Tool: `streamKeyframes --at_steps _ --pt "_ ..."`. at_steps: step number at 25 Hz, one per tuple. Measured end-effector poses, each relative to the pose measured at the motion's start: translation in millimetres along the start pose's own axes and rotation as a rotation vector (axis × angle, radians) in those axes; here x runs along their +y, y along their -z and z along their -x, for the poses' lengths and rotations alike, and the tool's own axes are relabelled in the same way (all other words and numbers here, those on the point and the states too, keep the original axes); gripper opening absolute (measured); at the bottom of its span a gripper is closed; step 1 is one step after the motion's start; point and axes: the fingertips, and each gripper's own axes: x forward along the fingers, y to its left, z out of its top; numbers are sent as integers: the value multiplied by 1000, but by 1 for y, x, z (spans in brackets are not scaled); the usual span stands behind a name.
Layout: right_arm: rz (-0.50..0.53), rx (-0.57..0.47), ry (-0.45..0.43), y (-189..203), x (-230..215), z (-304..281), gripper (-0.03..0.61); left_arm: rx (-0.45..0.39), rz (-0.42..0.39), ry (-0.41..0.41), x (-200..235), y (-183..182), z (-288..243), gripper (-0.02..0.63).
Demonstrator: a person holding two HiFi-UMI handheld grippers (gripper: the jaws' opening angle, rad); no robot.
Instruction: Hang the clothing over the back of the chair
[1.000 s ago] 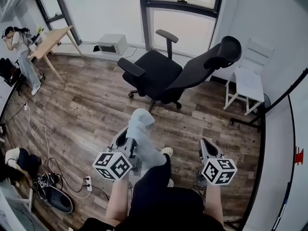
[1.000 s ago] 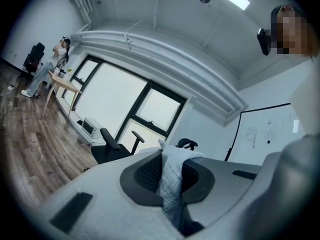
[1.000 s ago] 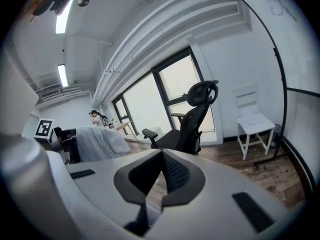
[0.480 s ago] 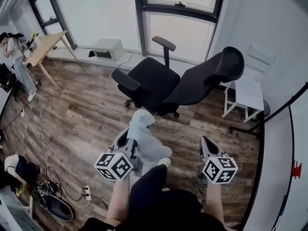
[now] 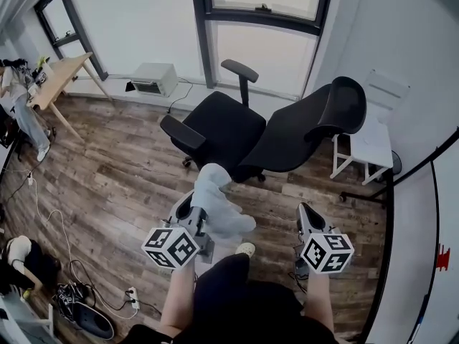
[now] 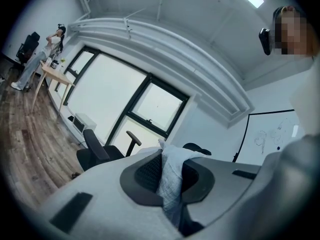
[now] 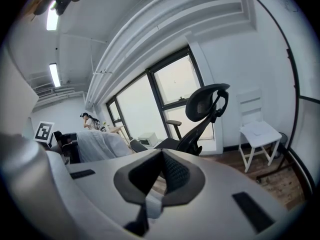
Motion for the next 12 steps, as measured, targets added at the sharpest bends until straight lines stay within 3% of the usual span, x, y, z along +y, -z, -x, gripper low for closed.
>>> streamKeyframes --at_steps 12 --pt "-15 -26 85 -25 -30 -30 2 31 -25 55 21 -19 -72 15"
